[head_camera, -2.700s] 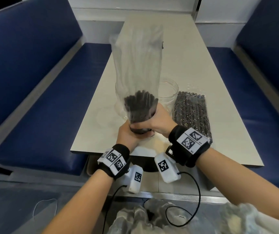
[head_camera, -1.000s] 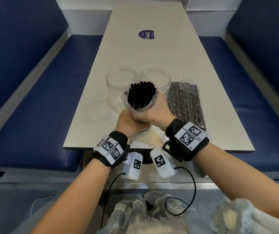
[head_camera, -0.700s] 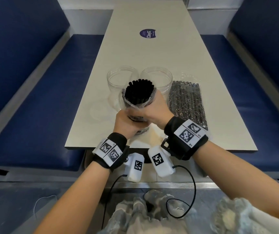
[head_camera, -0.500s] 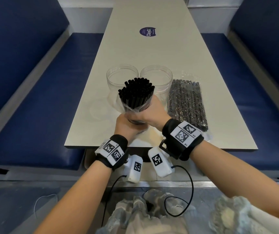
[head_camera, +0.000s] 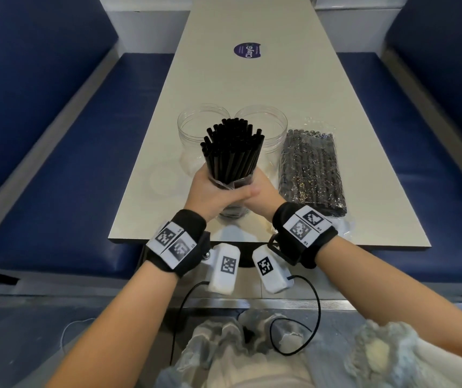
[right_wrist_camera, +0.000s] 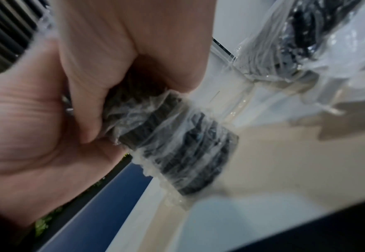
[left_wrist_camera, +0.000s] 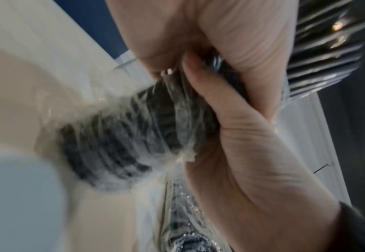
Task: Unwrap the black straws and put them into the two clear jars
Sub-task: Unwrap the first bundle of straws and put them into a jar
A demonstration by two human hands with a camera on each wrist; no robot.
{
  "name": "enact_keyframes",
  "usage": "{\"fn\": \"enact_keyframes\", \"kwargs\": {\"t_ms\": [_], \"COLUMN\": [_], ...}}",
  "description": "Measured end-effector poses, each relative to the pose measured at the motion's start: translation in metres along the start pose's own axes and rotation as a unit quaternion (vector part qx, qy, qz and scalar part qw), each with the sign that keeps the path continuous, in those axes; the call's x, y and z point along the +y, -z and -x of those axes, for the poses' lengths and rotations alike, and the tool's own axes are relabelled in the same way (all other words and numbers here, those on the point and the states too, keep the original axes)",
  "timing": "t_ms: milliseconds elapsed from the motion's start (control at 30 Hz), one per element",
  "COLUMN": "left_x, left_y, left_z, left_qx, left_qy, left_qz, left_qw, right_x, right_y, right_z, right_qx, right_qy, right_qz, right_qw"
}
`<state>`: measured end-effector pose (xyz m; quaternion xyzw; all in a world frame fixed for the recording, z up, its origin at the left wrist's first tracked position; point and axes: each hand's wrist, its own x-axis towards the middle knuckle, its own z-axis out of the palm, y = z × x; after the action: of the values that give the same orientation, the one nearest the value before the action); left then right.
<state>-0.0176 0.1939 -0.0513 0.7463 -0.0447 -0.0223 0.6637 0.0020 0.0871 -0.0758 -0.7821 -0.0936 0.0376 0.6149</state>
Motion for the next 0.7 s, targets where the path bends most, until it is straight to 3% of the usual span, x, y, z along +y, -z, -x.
{"fn": "enact_keyframes", "kwargs": {"t_ms": [133,200,300,433,567,700], "left_x": [-0.009,-0.011,-0.013,-0.015,-0.021,-0.025], "left_y": [-0.009,-0.007,-0.004,-0.008,-0.019,-0.019], "left_z": [-0.006,-0.007,-0.006,-0.006,-0.004,-0.003], "left_qx": [0.052,0.069,0.081,0.071,0.013,0.004], "left_qy": [-0.002,-0.012,-0.036,-0.036,-0.045,-0.004], "left_qz": [-0.02,-0.031,-0.046,-0.022,-0.165,-0.152], "left_qw": [0.998,0.997,0.995,0.997,0.985,0.988], "right_x": [0.012,0.015,0.009,-0.024,-0.038,-0.041], "right_y": [0.001,0.002,0.017,0.033,0.02,0.016], "right_z": [0.006,0.016,0.032,0.04,0.026,0.025], "right_qx": [0.003,-0.034,-0.072,-0.051,0.039,0.097], "right_qy": [0.005,-0.02,-0.047,-0.017,-0.051,-0.058], "right_qz": [0.101,0.135,0.109,-0.016,-0.069,-0.114], "right_qw": [0.995,0.99,0.99,0.998,0.996,0.987]}}
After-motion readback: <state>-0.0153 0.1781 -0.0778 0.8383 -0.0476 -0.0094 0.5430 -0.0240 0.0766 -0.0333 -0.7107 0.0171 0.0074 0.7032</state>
